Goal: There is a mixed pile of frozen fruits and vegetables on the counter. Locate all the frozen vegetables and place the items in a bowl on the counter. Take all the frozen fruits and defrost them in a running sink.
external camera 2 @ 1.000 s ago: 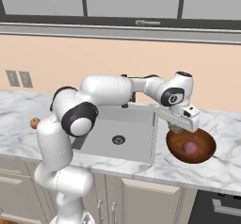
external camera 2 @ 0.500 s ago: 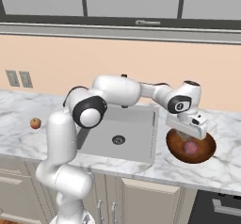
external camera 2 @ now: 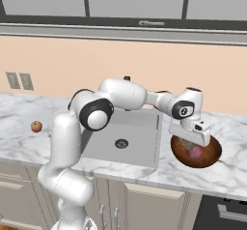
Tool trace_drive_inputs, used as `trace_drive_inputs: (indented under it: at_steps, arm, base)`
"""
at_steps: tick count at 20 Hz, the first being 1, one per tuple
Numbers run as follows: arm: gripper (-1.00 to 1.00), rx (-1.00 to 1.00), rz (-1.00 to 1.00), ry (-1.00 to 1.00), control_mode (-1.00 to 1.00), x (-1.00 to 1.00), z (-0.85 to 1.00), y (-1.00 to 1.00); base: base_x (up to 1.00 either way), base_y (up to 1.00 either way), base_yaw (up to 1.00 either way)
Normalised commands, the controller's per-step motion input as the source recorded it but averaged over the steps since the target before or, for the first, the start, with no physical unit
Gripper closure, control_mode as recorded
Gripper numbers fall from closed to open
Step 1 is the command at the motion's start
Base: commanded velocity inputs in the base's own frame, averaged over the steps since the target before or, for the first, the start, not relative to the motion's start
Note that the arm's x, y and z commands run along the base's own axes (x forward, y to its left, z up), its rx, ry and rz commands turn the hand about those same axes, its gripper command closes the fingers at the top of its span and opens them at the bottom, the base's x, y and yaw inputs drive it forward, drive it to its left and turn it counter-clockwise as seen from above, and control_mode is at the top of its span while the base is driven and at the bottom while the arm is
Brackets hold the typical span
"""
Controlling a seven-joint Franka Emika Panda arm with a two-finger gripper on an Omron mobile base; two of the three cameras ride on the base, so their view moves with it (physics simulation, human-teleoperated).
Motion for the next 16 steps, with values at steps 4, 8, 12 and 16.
trace_drive_inputs:
  at_steps: [4,8,12,16]
  arm:
    - [-1.0,0.0,0.0,0.06,-1.0,0.0,-0.15,0.01]
    - [-1.0,0.0,0.0,0.02,-1.0,-0.01,-0.05,-0.02]
    - [-1.0,0.0,-0.03,0.0,-1.0,0.0,0.08,0.01]
    - [-1.0,0.08,-0.02,-0.01,-1.0,-0.02,0.34,0.04]
  base:
    - [0.0,0.0,0.0]
    - [0.0,0.0,0.0]
    - [0.0,0.0,0.0]
    - [0.0,0.0,0.0]
